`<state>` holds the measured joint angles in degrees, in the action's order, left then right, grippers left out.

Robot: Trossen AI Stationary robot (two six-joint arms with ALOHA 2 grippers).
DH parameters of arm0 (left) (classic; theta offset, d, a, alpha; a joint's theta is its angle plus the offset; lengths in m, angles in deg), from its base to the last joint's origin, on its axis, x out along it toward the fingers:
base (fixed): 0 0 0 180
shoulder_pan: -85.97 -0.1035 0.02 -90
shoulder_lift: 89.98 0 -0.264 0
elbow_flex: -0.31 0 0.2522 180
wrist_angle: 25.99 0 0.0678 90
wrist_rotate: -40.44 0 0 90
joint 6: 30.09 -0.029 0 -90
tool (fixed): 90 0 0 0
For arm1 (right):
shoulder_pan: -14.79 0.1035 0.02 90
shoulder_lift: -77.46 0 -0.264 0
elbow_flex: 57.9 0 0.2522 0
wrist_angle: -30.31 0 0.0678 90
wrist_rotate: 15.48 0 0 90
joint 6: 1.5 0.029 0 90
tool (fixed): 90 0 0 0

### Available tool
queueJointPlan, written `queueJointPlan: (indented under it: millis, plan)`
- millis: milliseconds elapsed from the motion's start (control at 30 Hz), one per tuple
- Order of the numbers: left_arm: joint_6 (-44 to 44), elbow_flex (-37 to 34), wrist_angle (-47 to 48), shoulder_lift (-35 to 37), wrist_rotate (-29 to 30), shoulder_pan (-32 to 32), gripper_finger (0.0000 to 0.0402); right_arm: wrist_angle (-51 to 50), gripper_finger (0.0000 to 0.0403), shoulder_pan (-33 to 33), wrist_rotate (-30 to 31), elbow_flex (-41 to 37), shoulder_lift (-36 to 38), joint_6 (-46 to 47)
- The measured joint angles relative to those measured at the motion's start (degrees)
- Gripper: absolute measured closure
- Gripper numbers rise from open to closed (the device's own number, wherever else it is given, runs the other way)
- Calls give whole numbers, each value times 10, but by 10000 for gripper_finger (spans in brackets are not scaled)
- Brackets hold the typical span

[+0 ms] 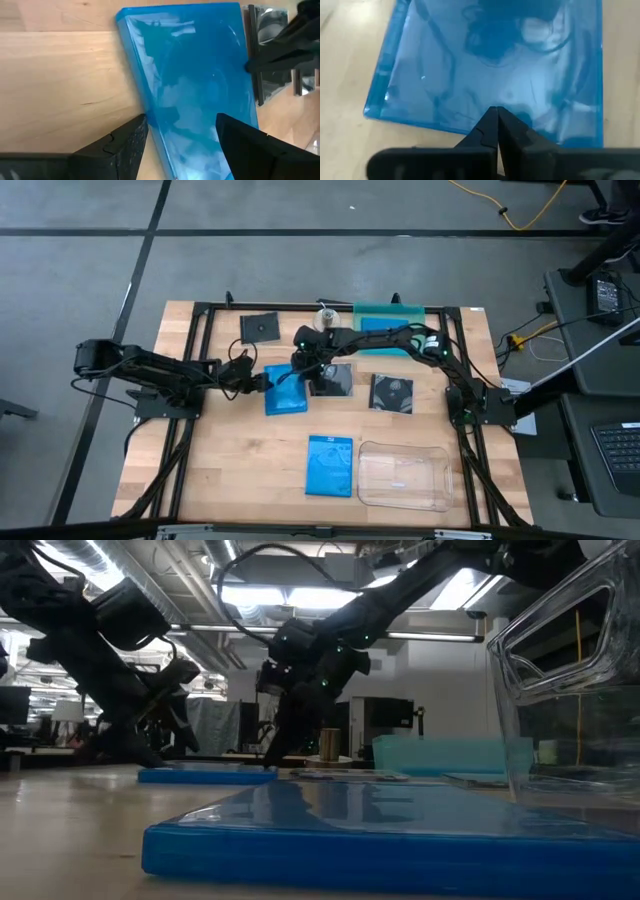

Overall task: Pick & place jewel cases by type
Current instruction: Put the left blue CD case into the blue bin

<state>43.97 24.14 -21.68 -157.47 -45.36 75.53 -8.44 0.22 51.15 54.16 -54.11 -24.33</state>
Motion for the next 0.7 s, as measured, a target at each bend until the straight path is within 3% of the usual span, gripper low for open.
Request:
queueJointPlan:
  millis: [133, 233, 467, 700]
  plan:
    - [2, 0, 0, 0, -1, -1, 165, 25, 396, -1, 2, 12, 33, 3]
    - [10, 0, 1, 0, -5, -9, 165, -21, 397, -9, 12, 20, 33, 2]
    - [3, 0, 1, 0, -16, -20, 171, -83, 397, -10, 38, 4, 32, -27]
    - [2, 0, 1, 0, -15, -20, 178, -73, 399, -11, 39, -32, 31, -29]
